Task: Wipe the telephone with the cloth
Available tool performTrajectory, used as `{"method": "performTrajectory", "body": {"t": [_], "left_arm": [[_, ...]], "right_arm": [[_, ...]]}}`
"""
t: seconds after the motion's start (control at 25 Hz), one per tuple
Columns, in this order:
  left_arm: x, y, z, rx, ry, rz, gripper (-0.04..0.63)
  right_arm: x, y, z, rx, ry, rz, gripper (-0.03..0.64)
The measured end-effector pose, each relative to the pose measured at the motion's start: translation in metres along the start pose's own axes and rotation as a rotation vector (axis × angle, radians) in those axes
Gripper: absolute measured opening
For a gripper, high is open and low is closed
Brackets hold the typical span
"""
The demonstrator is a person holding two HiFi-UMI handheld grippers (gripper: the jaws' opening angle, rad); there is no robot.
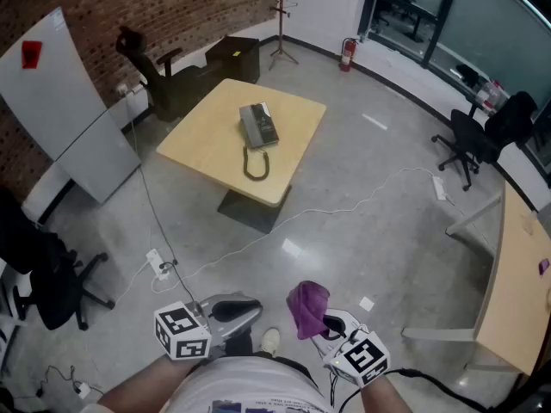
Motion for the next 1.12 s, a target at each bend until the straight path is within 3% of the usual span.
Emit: {"method": "performTrajectory", "body": {"t": [0.32, 0.72, 0.96, 1.12], "left_arm": [[-0.047, 0.026, -0.023, 0.023, -0.041, 0.031, 0.037], [-0.155, 0.113, -0.067, 0.124, -0.042, 0.038, 0.055], [-0.219, 0.148, -0.061, 0.199, 0.030, 0.091, 0.069], [-0.265, 0.161, -0.057, 0.266, 0.131, 0.135, 0.074]], "right_arm": [[0.043, 0.016, -0.035, -0.030, -0.012, -0.001, 0.043], [0.152, 0.077, -0.096, -0.063, -0.047, 0.041, 0.044], [0.186, 0.108, -0.138, -0.057, -0.010, 0.068, 0.044], [0.210, 0.125, -0.163, -0.042, 0.064, 0.094, 0.044]]}}
Point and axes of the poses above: the fingertips, and each gripper's own axes: z backward along the fingers, x to its right, y out of its top, the point moved 1 cm from there along z, backward along the fingers, and after that the axes turned 13 degrees about -y, right-handed, at the moved point
